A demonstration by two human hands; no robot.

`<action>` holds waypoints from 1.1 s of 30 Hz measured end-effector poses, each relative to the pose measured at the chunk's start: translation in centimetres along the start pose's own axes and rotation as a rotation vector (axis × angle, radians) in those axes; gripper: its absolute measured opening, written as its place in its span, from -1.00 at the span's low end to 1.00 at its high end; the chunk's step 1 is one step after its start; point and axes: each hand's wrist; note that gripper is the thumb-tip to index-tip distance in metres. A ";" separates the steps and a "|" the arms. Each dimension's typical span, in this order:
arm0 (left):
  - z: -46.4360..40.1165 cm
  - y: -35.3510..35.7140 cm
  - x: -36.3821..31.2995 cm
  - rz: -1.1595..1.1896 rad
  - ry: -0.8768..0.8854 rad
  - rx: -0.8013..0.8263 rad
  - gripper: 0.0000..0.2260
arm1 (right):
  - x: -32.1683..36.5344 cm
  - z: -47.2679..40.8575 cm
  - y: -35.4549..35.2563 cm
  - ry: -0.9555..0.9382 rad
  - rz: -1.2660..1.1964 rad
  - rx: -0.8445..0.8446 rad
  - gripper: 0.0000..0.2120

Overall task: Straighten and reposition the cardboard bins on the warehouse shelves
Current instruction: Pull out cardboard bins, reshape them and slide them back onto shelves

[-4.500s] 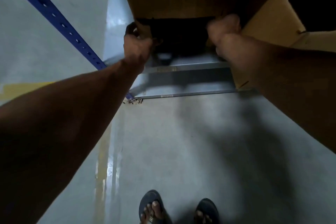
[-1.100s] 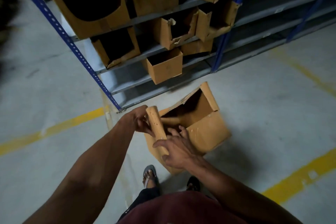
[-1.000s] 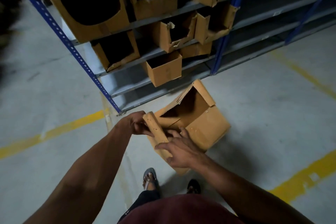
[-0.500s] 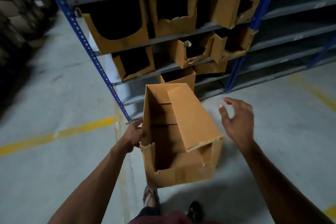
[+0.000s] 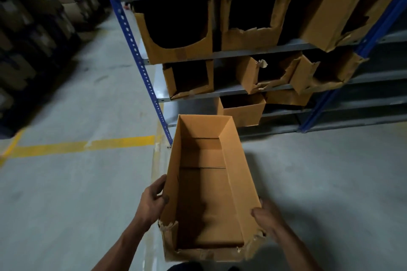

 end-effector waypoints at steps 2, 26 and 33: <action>-1.8 -0.8 0.8 0.011 -0.007 -0.017 -0.40 | 1.5 -1.3 0.5 -0.028 0.032 0.005 -0.67; -35.9 8.2 14.0 0.129 -0.208 -0.208 -0.68 | -12.8 -36.0 14.4 -0.189 0.262 -0.197 -0.47; -37.7 11.8 17.5 0.085 -0.178 -0.266 -0.60 | -14.8 -38.4 15.4 -0.148 0.320 -0.214 -0.45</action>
Point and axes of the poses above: each hand's wrist, its own z-axis away from the middle knuckle, its own y-axis out of the palm, x = y × z, and after that the axes turned 14 degrees about -y, right-handed
